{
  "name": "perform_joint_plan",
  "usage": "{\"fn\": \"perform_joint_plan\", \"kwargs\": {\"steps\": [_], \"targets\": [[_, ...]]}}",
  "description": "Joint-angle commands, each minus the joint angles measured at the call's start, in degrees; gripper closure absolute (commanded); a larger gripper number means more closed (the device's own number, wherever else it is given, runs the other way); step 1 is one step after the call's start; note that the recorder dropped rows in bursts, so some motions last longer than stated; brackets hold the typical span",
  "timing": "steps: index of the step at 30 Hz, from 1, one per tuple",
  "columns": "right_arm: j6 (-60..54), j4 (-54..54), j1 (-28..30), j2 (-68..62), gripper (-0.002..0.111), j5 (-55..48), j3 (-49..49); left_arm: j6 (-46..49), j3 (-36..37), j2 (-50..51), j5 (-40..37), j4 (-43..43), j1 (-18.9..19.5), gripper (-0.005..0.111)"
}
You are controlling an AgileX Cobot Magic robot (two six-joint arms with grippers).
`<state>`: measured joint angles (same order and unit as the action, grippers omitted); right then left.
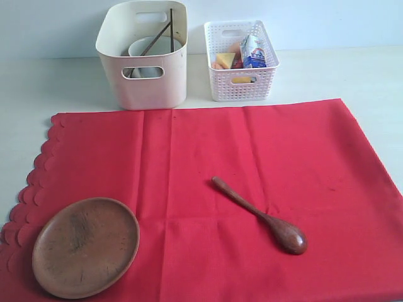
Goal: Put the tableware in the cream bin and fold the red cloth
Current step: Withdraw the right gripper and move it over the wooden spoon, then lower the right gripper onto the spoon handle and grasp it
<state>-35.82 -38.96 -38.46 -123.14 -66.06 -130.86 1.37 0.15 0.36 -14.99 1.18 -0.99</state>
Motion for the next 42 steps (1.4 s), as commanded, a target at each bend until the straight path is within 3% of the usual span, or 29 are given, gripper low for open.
{"fn": "perform_joint_plan", "kwargs": {"steps": [1, 8, 19, 22, 30, 37, 42], "targets": [[-1.16, 1.16, -0.21, 2.09, 0.108, -3.9, 1.81, -0.11, -0.15, -0.36, 0.34, -0.05, -0.28, 0.104], [1.52, 9.81, -0.21, 8.0, 0.108, 1.45, 14.89, -0.11, -0.15, -0.36, 0.34, -0.05, -0.28, 0.104], [-0.61, 11.51, -0.21, 26.65, 0.108, 24.71, 50.87, -0.11, -0.15, -0.36, 0.34, -0.05, -0.28, 0.104], [9.5, 17.3, -0.21, 30.77, 0.108, 17.46, 57.52, -0.11, -0.15, -0.36, 0.34, -0.05, -0.28, 0.104], [22.44, 24.45, -0.21, 32.86, 0.108, 26.38, 78.28, -0.11, -0.15, -0.36, 0.34, -0.05, -0.28, 0.104], [24.23, 25.93, -6.52, 32.35, 0.108, 34.69, 85.96, -0.11, -0.15, -0.36, 0.34, -0.05, -0.28, 0.104], [31.64, 33.97, -6.8, 28.8, 0.108, 37.2, 86.37, -0.11, -0.15, -0.36, 0.34, -0.05, -0.28, 0.104]]}}
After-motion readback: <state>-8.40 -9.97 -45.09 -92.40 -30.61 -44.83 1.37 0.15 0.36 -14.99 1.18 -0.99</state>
